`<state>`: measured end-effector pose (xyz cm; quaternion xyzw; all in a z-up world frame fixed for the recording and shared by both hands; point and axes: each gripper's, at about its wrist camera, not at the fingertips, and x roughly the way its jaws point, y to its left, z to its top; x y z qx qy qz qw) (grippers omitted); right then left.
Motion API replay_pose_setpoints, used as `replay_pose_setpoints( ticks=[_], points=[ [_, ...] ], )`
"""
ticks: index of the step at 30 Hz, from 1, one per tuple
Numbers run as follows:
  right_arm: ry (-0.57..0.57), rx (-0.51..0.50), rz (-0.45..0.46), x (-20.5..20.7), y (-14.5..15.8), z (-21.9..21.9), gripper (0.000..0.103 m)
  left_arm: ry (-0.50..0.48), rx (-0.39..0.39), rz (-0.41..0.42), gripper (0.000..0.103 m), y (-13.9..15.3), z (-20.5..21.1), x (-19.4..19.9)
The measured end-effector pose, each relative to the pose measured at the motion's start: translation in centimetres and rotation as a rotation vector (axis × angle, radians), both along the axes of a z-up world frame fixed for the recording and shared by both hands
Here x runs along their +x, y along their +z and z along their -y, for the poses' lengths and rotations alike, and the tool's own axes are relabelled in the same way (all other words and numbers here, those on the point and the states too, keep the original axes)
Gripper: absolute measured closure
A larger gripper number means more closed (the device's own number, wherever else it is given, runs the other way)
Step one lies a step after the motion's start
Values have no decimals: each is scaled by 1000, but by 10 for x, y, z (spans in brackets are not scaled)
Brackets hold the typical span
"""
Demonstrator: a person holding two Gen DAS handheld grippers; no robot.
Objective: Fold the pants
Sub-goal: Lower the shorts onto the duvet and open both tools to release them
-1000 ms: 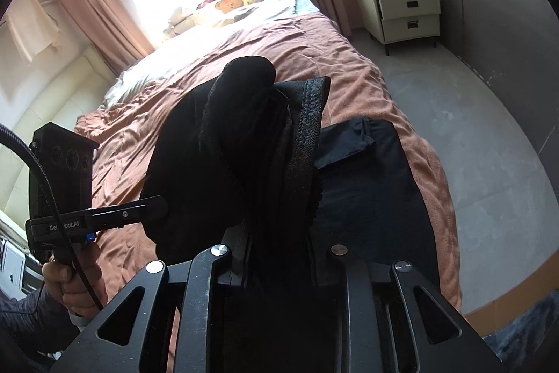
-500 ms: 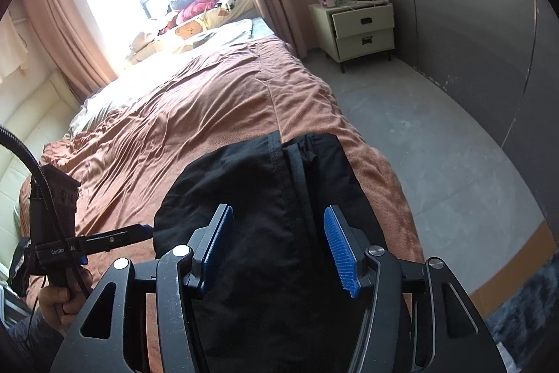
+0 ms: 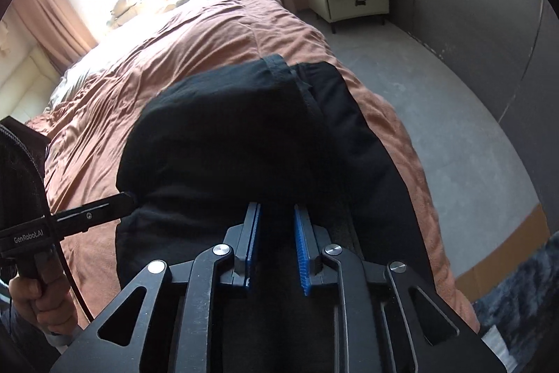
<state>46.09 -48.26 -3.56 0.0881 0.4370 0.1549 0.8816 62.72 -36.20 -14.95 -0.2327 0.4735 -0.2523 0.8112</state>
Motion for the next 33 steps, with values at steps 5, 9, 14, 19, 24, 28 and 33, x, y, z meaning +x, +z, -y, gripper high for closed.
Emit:
replay_pose_setpoints(
  ticks=[5, 9, 14, 19, 24, 28, 33],
  points=[
    [15, 43, 33, -2, 27, 10, 88, 25, -40, 6, 80, 4, -11, 0],
    [29, 63, 61, 3, 42, 6, 88, 44, -36, 49, 79, 20, -15, 5],
    [14, 60, 12, 38, 32, -11, 88, 57, -10, 64, 79, 27, -16, 24],
    [-19, 67, -26, 79, 21, -15, 88, 70, -7, 56, 79, 19, -18, 45],
    [-65, 48, -59, 107, 9, -21, 88, 101, -5, 30, 79, 8, -20, 66],
    [-66, 57, -39, 98, 23, -26, 83, 99, -8, 34, 79, 12, -24, 64],
    [-45, 30, 3, 67, 41, -20, 69, 94, 32, 27, 65, 21, -29, 50]
  ],
)
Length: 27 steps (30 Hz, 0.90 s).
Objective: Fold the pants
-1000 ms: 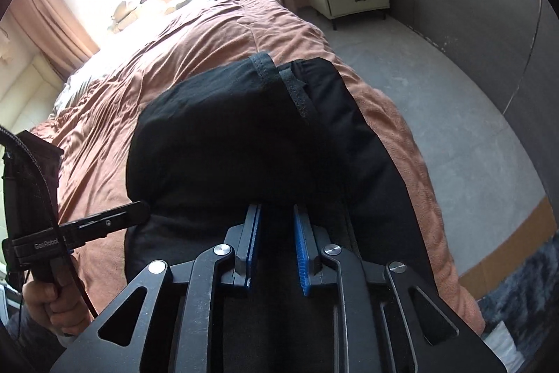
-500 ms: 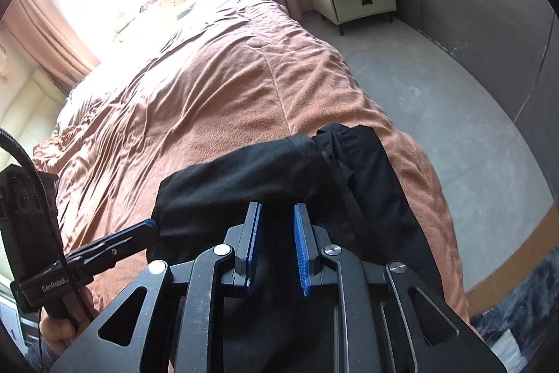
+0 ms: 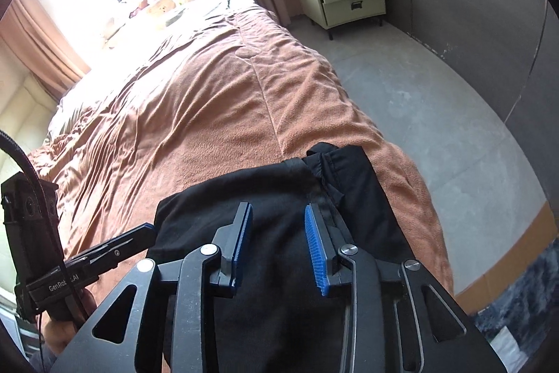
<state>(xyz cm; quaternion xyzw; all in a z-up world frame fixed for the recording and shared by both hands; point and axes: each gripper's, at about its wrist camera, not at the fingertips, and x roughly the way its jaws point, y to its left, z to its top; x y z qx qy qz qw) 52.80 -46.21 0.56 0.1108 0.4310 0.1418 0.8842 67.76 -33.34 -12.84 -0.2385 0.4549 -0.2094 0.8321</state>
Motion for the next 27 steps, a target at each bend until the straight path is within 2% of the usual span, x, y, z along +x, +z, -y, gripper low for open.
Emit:
replay_pose_setpoints(
  ticks=[1, 3, 5, 8, 10, 12, 17, 19, 25, 27],
  points=[
    [-6, -20, 5, -5, 3, 1, 66, -6, 21, 1, 65, 3, 0, -4],
    [-27, -58, 14, -17, 7, 1, 51, -18, 41, 3, 61, 9, -2, -13],
    [-41, -58, 20, -29, 12, 2, 48, -22, 63, -5, 52, 15, -4, -22],
    [-49, -53, 22, -46, 20, -1, 48, -31, 101, 18, 46, 29, -9, -39],
    [-51, -58, 35, -60, 26, -4, 41, -37, 116, 23, 41, 37, -15, -52],
    [-70, -61, 47, -73, 30, -7, 28, -43, 122, 32, 39, 46, -22, -65],
    [-91, -59, 64, -103, 40, -20, 24, -30, 169, 66, 16, 71, -41, -95],
    [-98, -68, 73, -114, 45, -25, 23, -27, 182, 70, 9, 81, -48, -107],
    [-124, -69, 113, -151, 62, -41, 14, -14, 235, 107, 1, 113, -68, -143],
    [-138, -75, 123, -166, 66, -45, 13, -8, 235, 116, 1, 122, -76, -153]
  ],
)
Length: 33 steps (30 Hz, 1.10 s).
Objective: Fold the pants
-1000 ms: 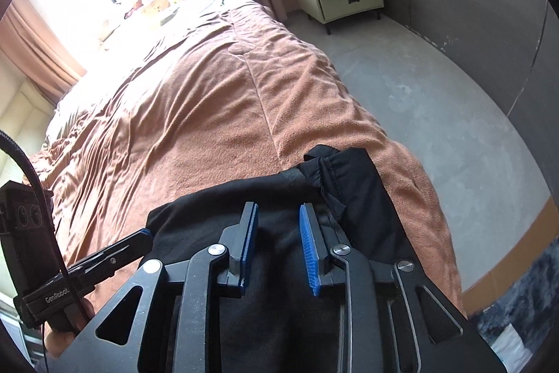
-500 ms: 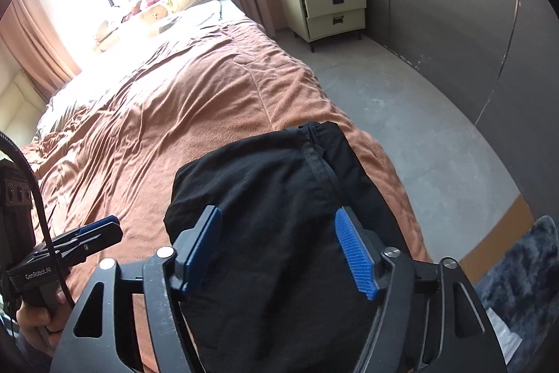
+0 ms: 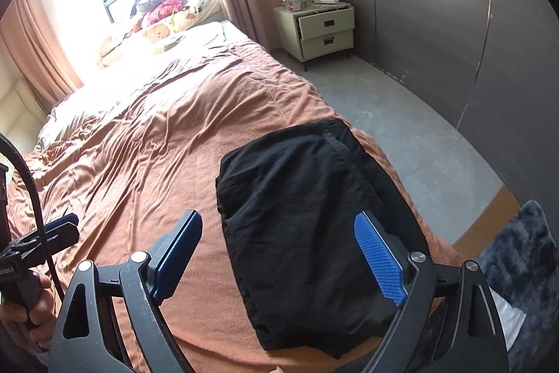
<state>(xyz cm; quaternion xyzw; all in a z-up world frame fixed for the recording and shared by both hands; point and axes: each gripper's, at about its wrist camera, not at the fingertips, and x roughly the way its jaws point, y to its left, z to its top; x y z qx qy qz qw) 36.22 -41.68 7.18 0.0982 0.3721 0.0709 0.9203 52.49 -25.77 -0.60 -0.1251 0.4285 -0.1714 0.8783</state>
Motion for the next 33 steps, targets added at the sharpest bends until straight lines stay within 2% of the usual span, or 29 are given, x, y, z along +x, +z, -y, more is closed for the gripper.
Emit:
replay_pose_setpoints(
  ticks=[5, 18, 24, 33],
  points=[
    [-31, 8, 38, -42, 11, -14, 12, -27, -12, 29, 1, 20, -20, -32],
    [-72, 19, 99, -153, 27, -67, 11, -80, 40, 133, 1, 66, -79, -137],
    [-52, 10, 132, -194, 38, -91, 11, -55, 90, 182, 0, 82, -112, -189],
    [25, 27, 192, -250, 38, -125, 11, 25, 112, 239, 0, 93, -164, -261]
  ],
)
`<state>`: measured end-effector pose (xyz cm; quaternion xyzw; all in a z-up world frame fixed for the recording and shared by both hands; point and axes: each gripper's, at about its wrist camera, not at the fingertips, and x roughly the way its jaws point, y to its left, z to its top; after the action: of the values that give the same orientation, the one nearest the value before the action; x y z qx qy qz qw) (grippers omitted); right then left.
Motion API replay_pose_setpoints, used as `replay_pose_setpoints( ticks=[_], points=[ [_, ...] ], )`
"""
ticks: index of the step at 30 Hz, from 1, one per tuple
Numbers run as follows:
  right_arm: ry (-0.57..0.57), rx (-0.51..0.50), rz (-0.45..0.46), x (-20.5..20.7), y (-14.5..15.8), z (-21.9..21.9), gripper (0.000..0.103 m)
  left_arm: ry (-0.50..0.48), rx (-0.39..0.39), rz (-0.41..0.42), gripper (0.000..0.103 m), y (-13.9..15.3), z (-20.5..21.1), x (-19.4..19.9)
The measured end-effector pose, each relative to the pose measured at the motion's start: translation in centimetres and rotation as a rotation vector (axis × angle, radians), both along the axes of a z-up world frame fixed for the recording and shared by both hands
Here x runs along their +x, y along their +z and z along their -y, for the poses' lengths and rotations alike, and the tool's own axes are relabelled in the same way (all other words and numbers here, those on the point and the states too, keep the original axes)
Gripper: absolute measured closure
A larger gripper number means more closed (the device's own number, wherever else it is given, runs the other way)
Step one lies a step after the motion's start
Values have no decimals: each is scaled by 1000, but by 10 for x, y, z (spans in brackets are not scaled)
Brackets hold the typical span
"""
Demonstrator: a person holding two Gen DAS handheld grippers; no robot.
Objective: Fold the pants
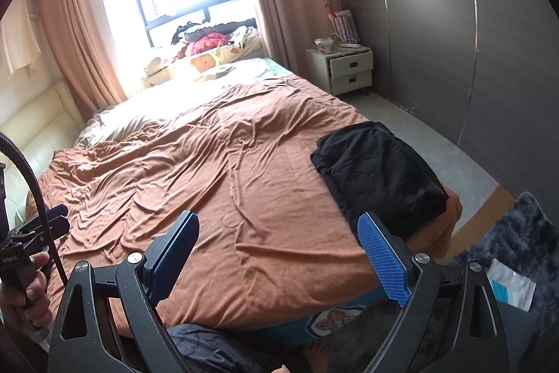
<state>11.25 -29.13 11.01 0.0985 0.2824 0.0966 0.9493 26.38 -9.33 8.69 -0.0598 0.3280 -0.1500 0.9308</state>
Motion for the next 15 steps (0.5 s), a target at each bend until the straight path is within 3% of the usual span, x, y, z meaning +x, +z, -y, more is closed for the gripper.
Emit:
replay_pose_setpoints(
  ticks=[15],
  points=[
    [72, 24, 25, -55, -40, -19, 11, 105, 58, 79, 0, -20, -45, -100]
  ],
)
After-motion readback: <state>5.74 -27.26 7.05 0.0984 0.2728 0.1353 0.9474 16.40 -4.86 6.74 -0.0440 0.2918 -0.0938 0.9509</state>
